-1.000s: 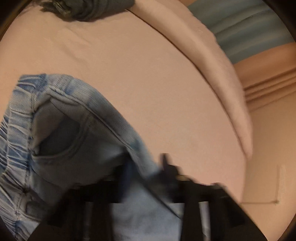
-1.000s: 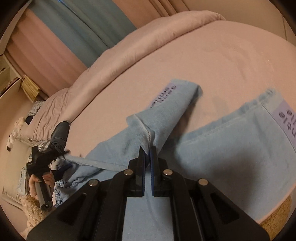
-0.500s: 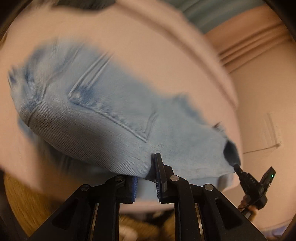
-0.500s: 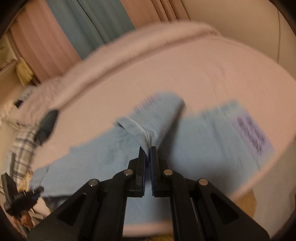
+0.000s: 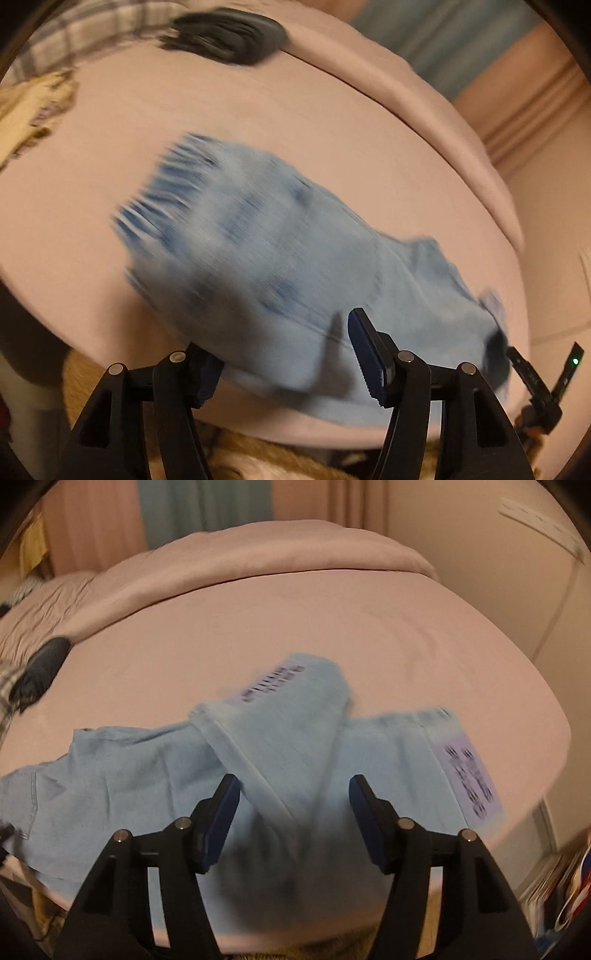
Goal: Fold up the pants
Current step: 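Lift the leg hem over the other leg with the right gripper while the left holds the waistband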
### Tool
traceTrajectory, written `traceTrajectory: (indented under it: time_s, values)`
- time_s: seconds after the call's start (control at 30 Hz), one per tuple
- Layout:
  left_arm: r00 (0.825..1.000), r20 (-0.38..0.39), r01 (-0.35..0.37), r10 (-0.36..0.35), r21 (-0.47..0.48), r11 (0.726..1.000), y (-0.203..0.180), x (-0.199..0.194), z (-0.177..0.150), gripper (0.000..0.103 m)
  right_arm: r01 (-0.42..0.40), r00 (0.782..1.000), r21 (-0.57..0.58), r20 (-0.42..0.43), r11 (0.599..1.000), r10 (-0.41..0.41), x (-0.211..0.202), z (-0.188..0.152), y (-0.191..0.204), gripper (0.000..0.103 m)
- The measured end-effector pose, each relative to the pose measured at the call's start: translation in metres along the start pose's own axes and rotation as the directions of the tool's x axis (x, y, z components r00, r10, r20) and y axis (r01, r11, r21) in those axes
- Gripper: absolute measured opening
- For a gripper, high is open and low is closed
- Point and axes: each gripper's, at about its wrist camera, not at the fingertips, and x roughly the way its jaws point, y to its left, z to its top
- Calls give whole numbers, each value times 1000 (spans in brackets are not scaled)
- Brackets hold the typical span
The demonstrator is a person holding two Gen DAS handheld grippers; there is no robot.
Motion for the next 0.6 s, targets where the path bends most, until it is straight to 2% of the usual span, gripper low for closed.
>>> traceTrajectory:
  time_s: [0.13, 0.17, 0.2, 0.23, 0.27, 0.33, 0.37, 0.47, 0.53, 0.6]
  values:
    - [999, 12, 47, -47, -64, 997, 14, 8, 8, 62, 29, 999, -130, -34, 991, -34, 38, 21, 33, 61]
    - [999, 22, 39, -37, -68, 997, 16, 10, 7, 50, 45, 998, -155, -31, 987, -51, 43, 21, 39, 61]
    - [999, 28, 21, -19, -64, 998, 16, 11, 7, 41, 68, 997, -177, -23, 982, -73, 53, 24, 43, 55]
    - [1000, 27, -13, 14, -51, 999, 18, 11, 7, 33, 91, 995, -189, -24, 978, -97, 65, 27, 44, 30]
    - [1000, 23, -9, 10, -52, 999, 20, 12, 4, 30, 99, 994, -181, -24, 978, -105, 70, 28, 41, 12]
    - [999, 8, 41, -40, -81, 996, 26, 11, 3, 25, 87, 996, -113, -3, 990, -88, 67, 34, 27, 9]
    - [999, 3, 47, -47, -83, 995, 25, 8, 3, 25, 51, 998, -37, 40, 998, -50, 54, 37, 10, 9]
    - [999, 5, 44, -44, -87, 995, 23, 6, 6, 24, 30, 989, 119, 141, 993, -46, 15, 38, -35, 9]
    - [1000, 0, 28, -28, -81, 996, 20, 7, 7, 24, 28, 981, 258, 178, 966, -76, -11, 30, -79, 8]
    - [1000, -6, 17, -17, -75, 997, 16, 12, 8, 25, -2, 984, 343, 166, 939, -59, -19, 17, -108, 8]
